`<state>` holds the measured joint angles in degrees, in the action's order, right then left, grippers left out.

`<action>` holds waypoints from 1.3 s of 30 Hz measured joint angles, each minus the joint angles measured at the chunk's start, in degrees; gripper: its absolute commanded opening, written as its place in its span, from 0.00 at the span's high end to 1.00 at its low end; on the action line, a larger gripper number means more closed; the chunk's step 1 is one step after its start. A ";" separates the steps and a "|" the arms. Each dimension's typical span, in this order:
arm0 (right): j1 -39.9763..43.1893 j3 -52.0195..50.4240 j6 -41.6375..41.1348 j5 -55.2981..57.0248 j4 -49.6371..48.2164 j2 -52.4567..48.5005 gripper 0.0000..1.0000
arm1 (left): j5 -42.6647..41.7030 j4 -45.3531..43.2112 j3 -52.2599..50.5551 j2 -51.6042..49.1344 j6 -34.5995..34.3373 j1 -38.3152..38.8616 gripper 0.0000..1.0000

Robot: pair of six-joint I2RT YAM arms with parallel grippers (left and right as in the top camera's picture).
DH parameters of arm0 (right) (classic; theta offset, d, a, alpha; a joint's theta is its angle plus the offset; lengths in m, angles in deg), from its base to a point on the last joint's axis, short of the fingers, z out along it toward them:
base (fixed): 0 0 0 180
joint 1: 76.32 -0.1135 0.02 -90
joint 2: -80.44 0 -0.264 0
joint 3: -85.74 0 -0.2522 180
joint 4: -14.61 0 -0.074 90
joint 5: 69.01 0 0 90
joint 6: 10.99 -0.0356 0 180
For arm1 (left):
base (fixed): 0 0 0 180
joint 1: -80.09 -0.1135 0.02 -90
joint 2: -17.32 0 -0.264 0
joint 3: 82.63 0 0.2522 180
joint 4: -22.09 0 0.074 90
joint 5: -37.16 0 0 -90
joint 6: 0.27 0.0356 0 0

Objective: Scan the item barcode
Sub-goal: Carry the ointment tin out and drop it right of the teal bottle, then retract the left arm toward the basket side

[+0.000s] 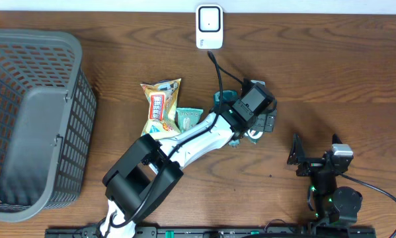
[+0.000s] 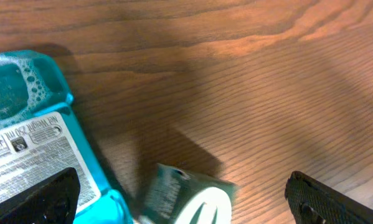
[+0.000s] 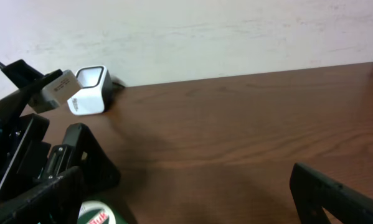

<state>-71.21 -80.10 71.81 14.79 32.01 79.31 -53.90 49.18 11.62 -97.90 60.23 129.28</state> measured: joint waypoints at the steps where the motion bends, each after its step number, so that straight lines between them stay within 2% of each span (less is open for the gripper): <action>1: 0.00 0.00 0.00 0.00 0.00 0.00 0.01 | 0.24 0.68 0.00 0.24 0.76 -0.09 0.02; 4: 0.00 0.00 0.00 0.00 0.00 0.00 0.01 | 2.99 5.68 0.09 2.60 2.89 -0.39 0.02; 9: 0.00 0.00 0.00 0.00 0.00 0.00 0.01 | 12.55 11.65 2.75 12.66 8.76 -1.88 0.02; 17: 0.00 0.00 0.00 0.00 0.00 0.00 0.01 | 28.50 9.99 11.93 32.26 23.61 -9.44 0.02; 23: 0.00 0.00 0.00 0.00 0.00 0.00 0.01 | 40.02 7.93 16.46 39.41 37.66 -12.28 0.02; 26: 0.00 0.00 0.00 0.00 0.00 0.00 0.01 | 42.80 8.61 16.57 42.03 41.68 -12.37 0.02; 34: 0.00 0.00 -0.46 -0.31 -0.07 0.00 0.01 | 42.77 14.27 12.63 54.27 42.12 -12.39 0.02; 39: 0.00 0.00 -9.73 -4.59 -0.50 0.00 0.01 | 38.51 15.91 9.42 63.47 37.57 -15.13 0.02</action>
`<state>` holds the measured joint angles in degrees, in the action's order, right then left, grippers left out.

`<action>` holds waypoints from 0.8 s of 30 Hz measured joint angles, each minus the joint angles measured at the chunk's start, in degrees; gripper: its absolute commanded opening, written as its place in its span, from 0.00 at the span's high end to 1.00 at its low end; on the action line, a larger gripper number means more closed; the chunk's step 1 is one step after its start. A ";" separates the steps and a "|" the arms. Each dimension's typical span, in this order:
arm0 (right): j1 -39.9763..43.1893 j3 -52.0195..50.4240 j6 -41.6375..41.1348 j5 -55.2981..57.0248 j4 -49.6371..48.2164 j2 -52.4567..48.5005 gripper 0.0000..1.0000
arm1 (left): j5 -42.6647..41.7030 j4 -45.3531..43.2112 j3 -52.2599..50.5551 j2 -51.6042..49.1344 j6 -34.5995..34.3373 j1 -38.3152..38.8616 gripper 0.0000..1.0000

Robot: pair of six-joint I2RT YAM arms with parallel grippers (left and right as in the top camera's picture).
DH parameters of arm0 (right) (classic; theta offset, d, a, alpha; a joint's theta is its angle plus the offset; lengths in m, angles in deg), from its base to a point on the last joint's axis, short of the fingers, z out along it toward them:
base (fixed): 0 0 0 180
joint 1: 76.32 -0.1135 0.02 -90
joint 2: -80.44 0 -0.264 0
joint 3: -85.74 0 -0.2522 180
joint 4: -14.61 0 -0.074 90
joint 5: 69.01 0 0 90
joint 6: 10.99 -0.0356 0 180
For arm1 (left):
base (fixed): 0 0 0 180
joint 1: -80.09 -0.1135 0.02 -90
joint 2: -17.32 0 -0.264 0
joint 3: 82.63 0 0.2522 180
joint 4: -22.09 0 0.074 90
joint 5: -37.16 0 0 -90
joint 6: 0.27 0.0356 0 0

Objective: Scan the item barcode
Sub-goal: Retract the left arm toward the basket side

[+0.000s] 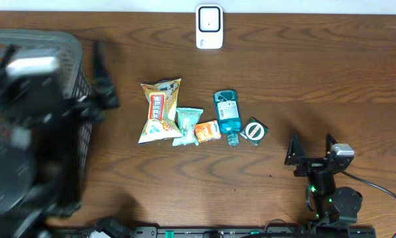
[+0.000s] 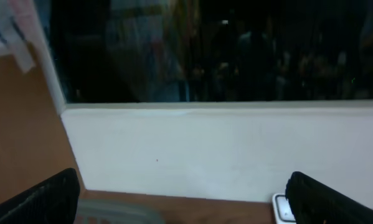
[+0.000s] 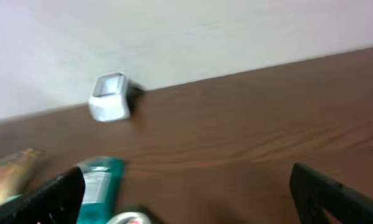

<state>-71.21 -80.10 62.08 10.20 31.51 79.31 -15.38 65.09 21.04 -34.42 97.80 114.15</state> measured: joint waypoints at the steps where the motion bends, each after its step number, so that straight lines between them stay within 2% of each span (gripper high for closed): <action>1: 0.00 0.00 -2.84 -1.55 -0.17 0.00 0.01 | -1.53 0.72 -0.70 1.97 -0.83 -1.62 0.02; 5: 0.00 0.00 -15.45 -11.96 -0.79 0.00 0.01 | -9.25 3.98 -3.32 9.31 -6.56 -11.19 0.03; 10: 0.00 0.00 -24.98 -22.56 -1.03 0.00 0.01 | -16.81 4.87 -4.11 15.32 -15.39 -20.81 0.02; 12: 0.00 0.00 -27.85 -25.07 -1.22 0.00 0.01 | -18.67 4.48 -4.11 16.31 -18.78 -21.92 0.02; 15: 0.00 0.00 -28.55 -26.77 -1.11 0.00 0.08 | -20.02 3.82 -4.11 16.46 -24.63 -22.29 0.02; 18: 0.00 0.00 -28.06 -27.98 -0.48 0.00 0.01 | -21.40 4.90 -4.11 16.44 -31.26 -22.29 0.02; 24: 0.00 0.00 -26.36 -29.18 -0.39 -3.74 0.01 | -25.38 5.25 -5.57 18.32 -36.85 -22.36 0.02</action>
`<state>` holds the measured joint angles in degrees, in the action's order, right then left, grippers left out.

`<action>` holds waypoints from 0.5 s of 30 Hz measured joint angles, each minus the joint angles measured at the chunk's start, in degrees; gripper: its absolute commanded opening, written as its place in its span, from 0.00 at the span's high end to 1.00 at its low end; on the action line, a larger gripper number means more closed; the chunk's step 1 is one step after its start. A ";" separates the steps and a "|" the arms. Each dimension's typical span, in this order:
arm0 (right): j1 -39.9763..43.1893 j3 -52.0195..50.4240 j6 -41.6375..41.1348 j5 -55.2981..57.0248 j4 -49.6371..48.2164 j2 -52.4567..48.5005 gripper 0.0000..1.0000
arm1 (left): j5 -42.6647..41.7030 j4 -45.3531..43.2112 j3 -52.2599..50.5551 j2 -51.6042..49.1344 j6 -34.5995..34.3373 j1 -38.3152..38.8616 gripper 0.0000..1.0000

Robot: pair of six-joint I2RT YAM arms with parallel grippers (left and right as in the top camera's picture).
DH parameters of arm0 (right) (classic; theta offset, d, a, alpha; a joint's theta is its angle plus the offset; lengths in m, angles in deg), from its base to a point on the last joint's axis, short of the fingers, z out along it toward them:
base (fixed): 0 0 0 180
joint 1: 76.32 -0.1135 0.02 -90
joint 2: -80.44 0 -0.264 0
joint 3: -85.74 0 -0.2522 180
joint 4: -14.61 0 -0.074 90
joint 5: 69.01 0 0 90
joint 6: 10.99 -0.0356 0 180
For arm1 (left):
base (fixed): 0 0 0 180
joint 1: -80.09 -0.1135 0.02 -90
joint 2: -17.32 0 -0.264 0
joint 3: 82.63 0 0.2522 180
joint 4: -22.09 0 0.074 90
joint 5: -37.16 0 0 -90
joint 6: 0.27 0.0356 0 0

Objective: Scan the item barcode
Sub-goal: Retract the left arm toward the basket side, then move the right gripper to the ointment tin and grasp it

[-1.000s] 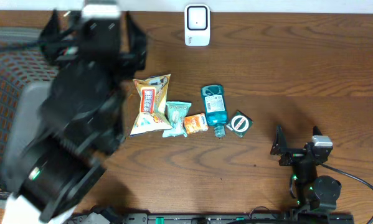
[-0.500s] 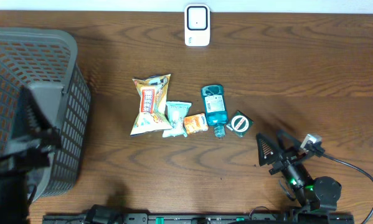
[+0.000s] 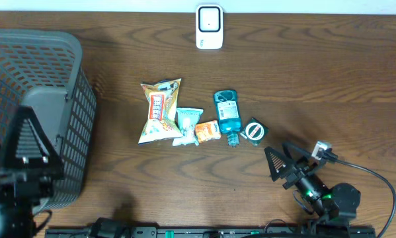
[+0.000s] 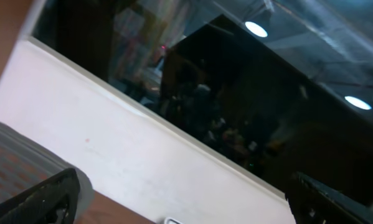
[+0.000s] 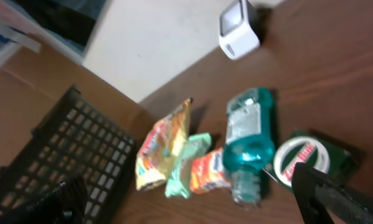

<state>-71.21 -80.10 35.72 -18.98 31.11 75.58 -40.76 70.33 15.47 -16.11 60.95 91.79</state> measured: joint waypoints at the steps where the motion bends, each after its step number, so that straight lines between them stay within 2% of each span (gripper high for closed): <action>1: 0.00 0.00 0.37 -0.04 0.02 -0.90 0.01 | -0.35 -0.26 -1.11 1.25 -0.28 0.00 0.02; 9: 0.00 1.05 7.91 3.04 1.01 -21.92 0.01 | -1.66 -4.46 -15.28 16.50 -0.39 0.00 0.02; 13: -0.37 8.98 8.02 6.82 9.66 -34.60 0.01 | -1.68 -5.81 -21.27 21.05 0.50 0.00 0.02; 15: -1.60 16.44 7.52 9.57 17.64 -41.13 0.01 | -1.68 -6.10 -23.71 22.32 0.70 -0.02 0.02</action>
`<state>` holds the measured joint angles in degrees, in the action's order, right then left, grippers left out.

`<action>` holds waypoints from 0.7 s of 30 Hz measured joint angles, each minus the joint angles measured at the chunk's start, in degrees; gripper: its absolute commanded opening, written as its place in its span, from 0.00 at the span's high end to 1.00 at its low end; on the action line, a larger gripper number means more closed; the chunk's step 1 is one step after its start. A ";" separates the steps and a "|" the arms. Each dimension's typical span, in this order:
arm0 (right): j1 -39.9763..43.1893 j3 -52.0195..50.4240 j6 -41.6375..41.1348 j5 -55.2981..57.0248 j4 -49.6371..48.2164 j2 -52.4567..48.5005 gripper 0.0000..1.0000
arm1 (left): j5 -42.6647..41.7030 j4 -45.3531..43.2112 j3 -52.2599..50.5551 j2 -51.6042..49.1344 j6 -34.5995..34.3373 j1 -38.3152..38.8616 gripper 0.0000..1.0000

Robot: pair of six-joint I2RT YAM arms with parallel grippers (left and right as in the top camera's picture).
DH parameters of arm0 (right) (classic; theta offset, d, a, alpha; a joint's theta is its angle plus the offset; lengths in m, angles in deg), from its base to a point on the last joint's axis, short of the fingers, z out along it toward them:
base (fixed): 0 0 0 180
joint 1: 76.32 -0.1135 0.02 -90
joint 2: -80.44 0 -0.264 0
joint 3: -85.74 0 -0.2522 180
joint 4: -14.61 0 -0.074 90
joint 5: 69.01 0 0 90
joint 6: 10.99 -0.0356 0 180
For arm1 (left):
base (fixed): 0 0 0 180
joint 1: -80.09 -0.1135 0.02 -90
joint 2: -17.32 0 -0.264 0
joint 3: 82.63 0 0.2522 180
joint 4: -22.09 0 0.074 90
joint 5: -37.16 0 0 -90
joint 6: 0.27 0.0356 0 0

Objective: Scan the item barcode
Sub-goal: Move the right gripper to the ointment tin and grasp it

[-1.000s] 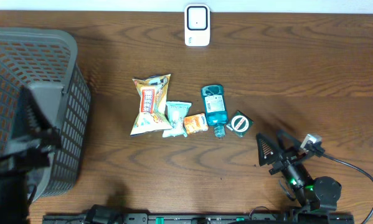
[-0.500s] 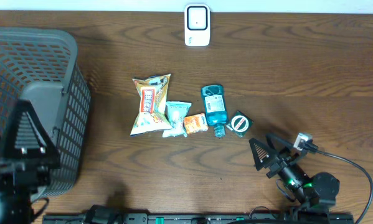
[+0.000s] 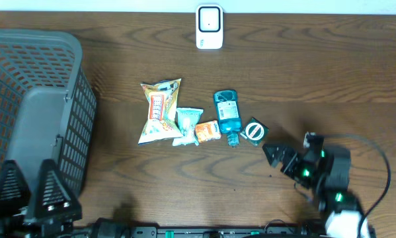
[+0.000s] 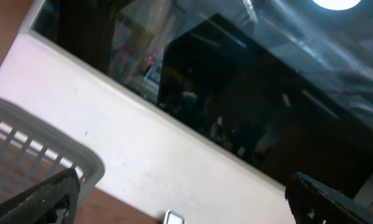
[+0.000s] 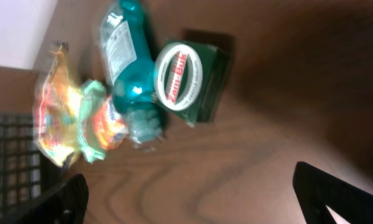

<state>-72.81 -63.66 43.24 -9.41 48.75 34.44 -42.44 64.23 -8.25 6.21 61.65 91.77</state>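
Observation:
A white barcode scanner [image 3: 209, 26] stands at the table's far edge. In a row mid-table lie a yellow snack bag [image 3: 160, 109], a pale green packet [image 3: 188, 122], an orange packet [image 3: 207, 131], a teal bottle [image 3: 227, 116] and a dark green box with a round label [image 3: 254, 131]. My right gripper [image 3: 280, 158] is open just right of and nearer than the green box [image 5: 189, 78], holding nothing. My left gripper [image 3: 34, 192] is open at the near left corner, aimed up at the wall, with the scanner [image 4: 172, 218] small between its fingers.
A large grey mesh basket [image 3: 26, 79] fills the left side of the table, and its rim [image 4: 46, 152] shows in the left wrist view. A pale wall and a dark window lie behind the table. Bare wood [image 5: 192, 168] lies under the right gripper.
My right arm has moved up from the near edge, bringing the open gripper closer to the green box; its view now looks down on the items. The left gripper sits lower at the near left corner.
First my left arm reached across the items, open beside the teal bottle and green box, while the right arm rested at the near right. Then the left arm was back over the basket, then at the near left corner. The right gripper tilted toward the items and now hangs by the green box.

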 measured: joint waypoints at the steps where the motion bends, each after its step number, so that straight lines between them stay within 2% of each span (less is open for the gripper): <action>1: -0.98 4.85 -0.02 2.10 4.74 -3.72 0.01 | 0.00 -0.07 -0.85 0.39 0.02 -0.02 0.02; 5: -5.14 22.34 2.91 9.07 20.39 -15.37 0.01 | 0.00 -0.46 -3.26 2.05 0.04 -0.02 0.02; 7: -7.15 29.33 5.53 10.40 24.33 -19.98 0.01 | 0.00 -0.87 -4.55 3.56 0.09 -0.02 0.02; 10: -9.07 37.27 8.52 8.13 27.61 -24.90 0.01 | 0.00 -1.42 -6.38 6.34 0.37 -0.02 0.02; 14: -9.77 39.52 9.79 1.27 25.53 -26.56 0.01 | 0.04 -1.51 -9.18 10.32 0.92 -0.44 0.02; 17: -9.81 39.71 2.60 -0.76 23.39 -26.88 0.01 | 0.24 -1.60 -9.70 10.80 0.98 -0.68 0.02; 19: -9.81 40.00 -7.65 0.66 27.71 -26.88 0.04 | 0.26 -1.60 -9.92 10.80 1.07 -0.66 0.02; 21: -9.99 40.13 -22.73 4.13 35.85 -27.02 0.02 | 0.28 -1.62 -9.94 10.80 1.09 -0.66 0.02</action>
<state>-82.80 -23.53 20.51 -5.27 84.60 7.43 -42.16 62.62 -18.19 17.01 62.74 91.12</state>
